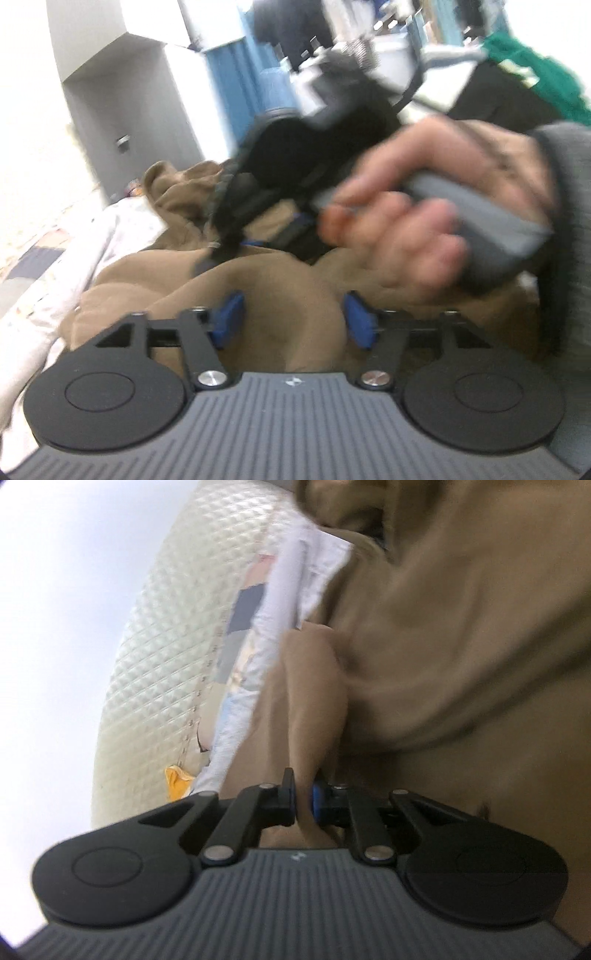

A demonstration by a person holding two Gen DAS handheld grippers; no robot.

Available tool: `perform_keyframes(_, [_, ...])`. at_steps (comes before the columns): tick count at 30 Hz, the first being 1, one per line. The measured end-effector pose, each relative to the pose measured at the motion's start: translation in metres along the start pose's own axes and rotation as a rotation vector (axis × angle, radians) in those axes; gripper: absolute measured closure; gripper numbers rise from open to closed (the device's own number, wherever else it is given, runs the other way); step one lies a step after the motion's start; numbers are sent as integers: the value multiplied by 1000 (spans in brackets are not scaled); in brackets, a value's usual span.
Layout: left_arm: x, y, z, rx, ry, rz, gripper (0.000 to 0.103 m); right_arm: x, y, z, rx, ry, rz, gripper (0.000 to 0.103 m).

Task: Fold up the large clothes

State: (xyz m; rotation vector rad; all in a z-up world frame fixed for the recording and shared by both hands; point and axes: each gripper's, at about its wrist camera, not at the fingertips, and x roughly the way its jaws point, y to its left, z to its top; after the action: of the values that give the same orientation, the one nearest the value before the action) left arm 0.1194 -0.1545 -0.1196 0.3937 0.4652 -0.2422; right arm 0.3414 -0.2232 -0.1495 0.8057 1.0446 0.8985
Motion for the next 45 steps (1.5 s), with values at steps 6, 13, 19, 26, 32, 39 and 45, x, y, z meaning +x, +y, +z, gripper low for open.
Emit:
perform_keyframes(6, [-16,11,3,-74,-49,-26,26,-1,-8,21,-10,-46,-72,92])
perform_keyframes(13, [-30,102,22,-392,-103,-24,26,-18,-4,33,-105,-187,-153,92])
perform_keyframes(19, [7,215,19,-578,-29,54,24,-11,24,53,-263,-228,-236,92])
perform_keyframes(26, [89,318,-39,-721,87,234,24,5,25,80,-344,-266,-294,92])
perform_keyframes(32, [151,359,-64,-670,159,308,24,24,9,82,-366,-280,-355,91])
perform_keyframes(39, [193,370,-85,-688,156,288,45,54,3,84,-462,-273,-466,91])
perform_keyframes(45, [193,381,-88,-710,171,287,84,69,13,79,-550,-299,-546,89])
